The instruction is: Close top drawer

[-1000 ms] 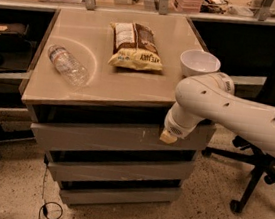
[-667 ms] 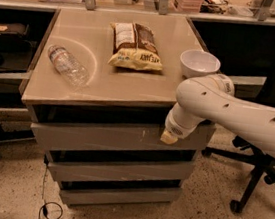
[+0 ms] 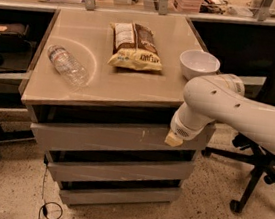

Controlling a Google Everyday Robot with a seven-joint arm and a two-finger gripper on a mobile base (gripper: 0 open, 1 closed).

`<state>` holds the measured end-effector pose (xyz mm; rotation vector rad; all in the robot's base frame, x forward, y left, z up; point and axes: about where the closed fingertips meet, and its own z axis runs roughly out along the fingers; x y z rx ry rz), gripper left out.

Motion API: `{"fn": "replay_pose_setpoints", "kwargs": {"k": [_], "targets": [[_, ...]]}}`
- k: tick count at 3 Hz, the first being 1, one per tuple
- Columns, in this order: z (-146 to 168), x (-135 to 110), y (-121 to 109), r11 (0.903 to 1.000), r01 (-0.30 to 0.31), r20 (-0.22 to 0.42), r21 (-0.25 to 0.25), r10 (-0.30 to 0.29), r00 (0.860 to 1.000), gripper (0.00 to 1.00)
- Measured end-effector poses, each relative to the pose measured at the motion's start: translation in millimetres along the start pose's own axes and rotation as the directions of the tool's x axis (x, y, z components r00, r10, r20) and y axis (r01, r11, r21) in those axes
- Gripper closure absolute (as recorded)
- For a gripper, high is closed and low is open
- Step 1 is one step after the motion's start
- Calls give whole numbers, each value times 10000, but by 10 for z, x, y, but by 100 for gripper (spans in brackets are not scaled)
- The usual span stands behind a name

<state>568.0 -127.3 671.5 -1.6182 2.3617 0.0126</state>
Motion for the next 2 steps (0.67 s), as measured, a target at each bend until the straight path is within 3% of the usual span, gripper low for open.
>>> {"fn": "replay_pose_setpoints", "kwargs": {"k": [1,2], "targets": [[-299,318,404,9942,-644,-238,-858,626,9978,100],[-371,371,526,9879,-930,-306,-1244,899,9955,81]]}}
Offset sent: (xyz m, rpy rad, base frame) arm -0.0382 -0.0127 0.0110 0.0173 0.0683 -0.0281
